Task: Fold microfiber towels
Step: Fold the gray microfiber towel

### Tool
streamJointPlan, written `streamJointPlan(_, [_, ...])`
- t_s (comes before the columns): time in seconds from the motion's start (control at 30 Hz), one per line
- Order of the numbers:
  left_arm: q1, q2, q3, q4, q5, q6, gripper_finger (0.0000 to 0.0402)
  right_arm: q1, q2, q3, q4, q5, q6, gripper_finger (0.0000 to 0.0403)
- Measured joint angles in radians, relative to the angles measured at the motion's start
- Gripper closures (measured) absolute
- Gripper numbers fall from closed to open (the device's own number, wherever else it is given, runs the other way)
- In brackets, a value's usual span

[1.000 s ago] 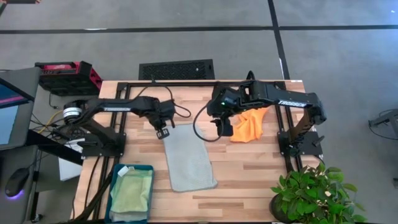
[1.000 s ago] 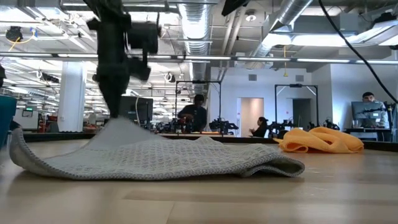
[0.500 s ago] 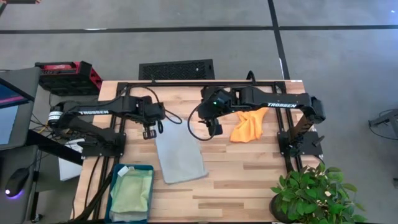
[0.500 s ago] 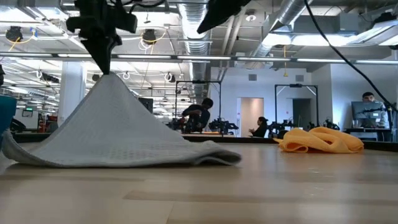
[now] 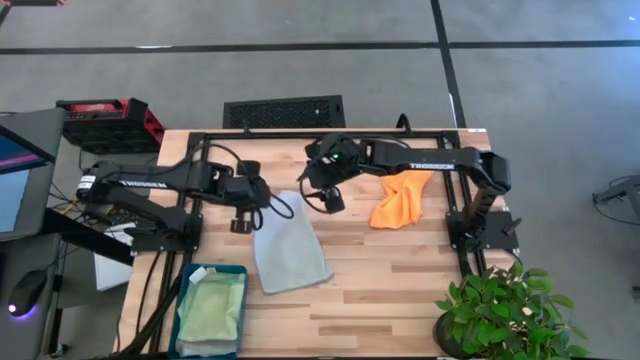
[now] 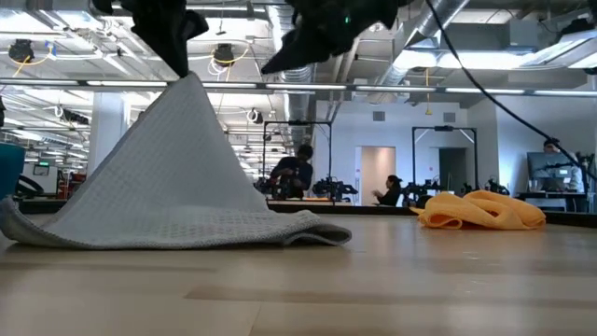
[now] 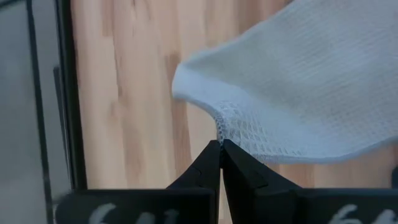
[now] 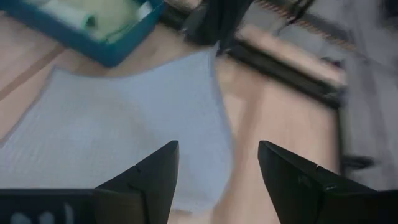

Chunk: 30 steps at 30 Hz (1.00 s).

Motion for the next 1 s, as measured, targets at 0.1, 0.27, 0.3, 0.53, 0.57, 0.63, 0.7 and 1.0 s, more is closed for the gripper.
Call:
streamJointPlan(0.1, [-0.014, 0.013, 0.0, 0.042, 0.002, 0.037, 0.0401, -0.015, 0.054, 0.001, 0.054, -0.067, -0.023, 0.0159])
streamJointPlan(0.27, [-0.02, 0.04, 0.0, 0.06, 0.001, 0.046, 0.0401, -0.018, 0.133, 0.006, 0.123, -0.099, -0.086, 0.0159])
streamJointPlan(0.3, [-0.02, 0.046, 0.0, 0.069, 0.0, 0.047, 0.0401, -0.017, 0.148, 0.012, 0.129, -0.116, -0.102, 0.0159])
streamJointPlan(0.53, [-0.031, 0.06, 0.0, 0.099, 0.011, 0.055, 0.0401, -0.013, 0.24, 0.065, 0.182, -0.185, -0.15, 0.0159])
streamJointPlan(0.57, [-0.031, 0.058, 0.0, 0.102, 0.015, 0.055, 0.0401, -0.015, 0.249, 0.069, 0.191, -0.186, -0.151, 0.0159])
streamJointPlan(0.63, [-0.032, 0.058, 0.0, 0.101, 0.031, 0.055, 0.0401, -0.019, 0.269, 0.09, 0.202, -0.189, -0.158, 0.0159])
streamJointPlan(0.7, [-0.033, 0.058, 0.0, 0.101, 0.031, 0.056, 0.0401, -0.019, 0.288, 0.105, 0.201, -0.191, -0.177, 0.0159])
streamJointPlan(1.0, [-0.034, 0.058, 0.0, 0.094, -0.009, 0.057, 0.0401, -0.018, 0.323, 0.128, 0.171, -0.315, -0.232, 0.0159])
